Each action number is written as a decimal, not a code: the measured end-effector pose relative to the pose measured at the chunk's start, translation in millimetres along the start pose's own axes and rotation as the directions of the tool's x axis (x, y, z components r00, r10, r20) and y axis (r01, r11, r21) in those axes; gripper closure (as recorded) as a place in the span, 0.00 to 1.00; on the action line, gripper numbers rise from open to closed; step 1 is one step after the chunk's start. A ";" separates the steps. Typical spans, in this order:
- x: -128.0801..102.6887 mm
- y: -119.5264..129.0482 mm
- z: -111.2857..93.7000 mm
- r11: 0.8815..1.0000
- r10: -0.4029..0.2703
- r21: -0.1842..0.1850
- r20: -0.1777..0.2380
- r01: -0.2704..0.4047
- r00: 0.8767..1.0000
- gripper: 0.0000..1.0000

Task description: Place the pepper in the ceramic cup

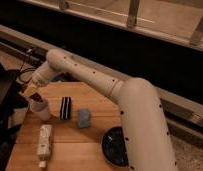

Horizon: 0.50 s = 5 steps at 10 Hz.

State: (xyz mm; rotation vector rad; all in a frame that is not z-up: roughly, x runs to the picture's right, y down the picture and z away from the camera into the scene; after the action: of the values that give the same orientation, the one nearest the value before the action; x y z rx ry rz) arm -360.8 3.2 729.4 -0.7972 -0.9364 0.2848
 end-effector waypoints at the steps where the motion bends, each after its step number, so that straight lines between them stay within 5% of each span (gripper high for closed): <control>1: 0.2 3.3 6.2 1.000 -0.014 -0.003 0.040 0.014 0.999 0.79; 5: 11.2 2.7 10.9 1.000 -0.008 0.010 0.060 0.007 0.998 0.41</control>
State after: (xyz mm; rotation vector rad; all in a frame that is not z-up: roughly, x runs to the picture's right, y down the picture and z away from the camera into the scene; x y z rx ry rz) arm -362.8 16.4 738.0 -0.7799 -0.9940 0.3082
